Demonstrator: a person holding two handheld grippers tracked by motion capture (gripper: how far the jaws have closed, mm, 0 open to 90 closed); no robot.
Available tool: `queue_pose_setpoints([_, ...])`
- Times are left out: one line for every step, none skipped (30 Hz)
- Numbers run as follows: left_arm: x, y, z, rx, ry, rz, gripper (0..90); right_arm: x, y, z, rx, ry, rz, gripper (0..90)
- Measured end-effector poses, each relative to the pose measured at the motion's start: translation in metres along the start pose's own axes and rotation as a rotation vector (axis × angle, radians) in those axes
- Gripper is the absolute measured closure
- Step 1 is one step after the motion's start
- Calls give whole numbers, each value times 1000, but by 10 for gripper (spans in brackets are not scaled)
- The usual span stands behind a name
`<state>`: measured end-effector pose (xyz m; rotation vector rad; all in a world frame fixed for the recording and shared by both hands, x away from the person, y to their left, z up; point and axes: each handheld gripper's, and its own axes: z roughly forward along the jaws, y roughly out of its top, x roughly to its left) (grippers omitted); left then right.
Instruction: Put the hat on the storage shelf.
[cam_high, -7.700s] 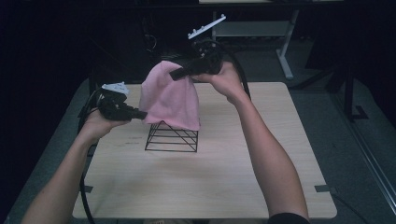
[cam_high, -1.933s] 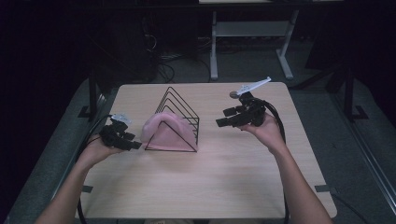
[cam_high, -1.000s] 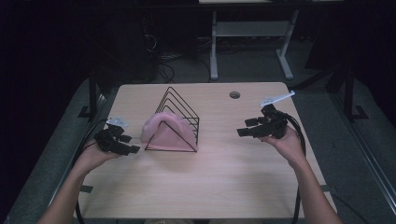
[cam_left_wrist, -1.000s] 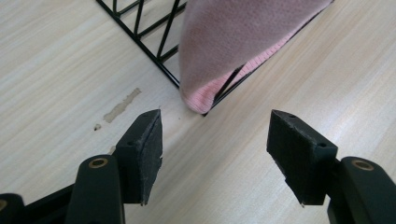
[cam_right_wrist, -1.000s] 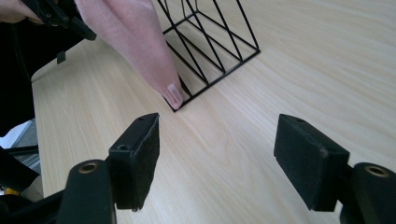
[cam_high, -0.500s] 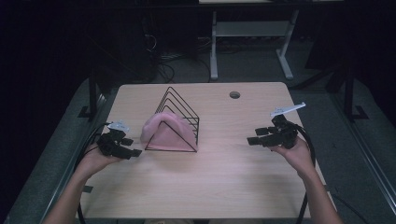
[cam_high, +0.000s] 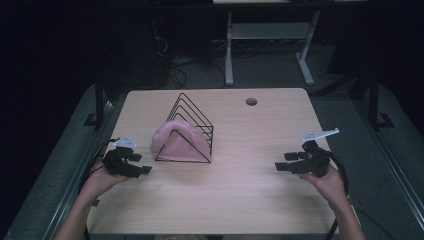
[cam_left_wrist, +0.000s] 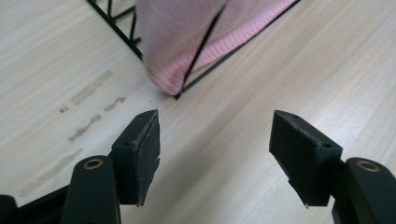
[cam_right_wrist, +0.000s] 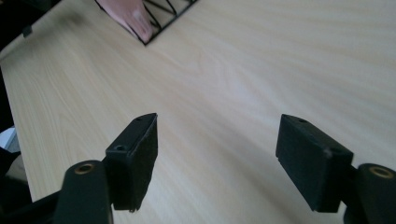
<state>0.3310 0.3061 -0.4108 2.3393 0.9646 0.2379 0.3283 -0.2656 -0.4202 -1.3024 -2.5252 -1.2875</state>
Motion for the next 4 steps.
queue_pose_setpoints([-2,-2,0,-3,1,0,335,1,-4,-1,1,-6,-3,286])
queue_pose_setpoints([-2,-2,0,-3,1,0,330,2,-9,-1,4,-10,-5,286])
queue_pose_setpoints([-7,-7,1,-13,-10,-8,327,4,-15,-2,6,-13,-1,285])
queue_pose_setpoints([-7,-7,1,-13,-10,-8,327,4,-15,-2,6,-13,-1,285])
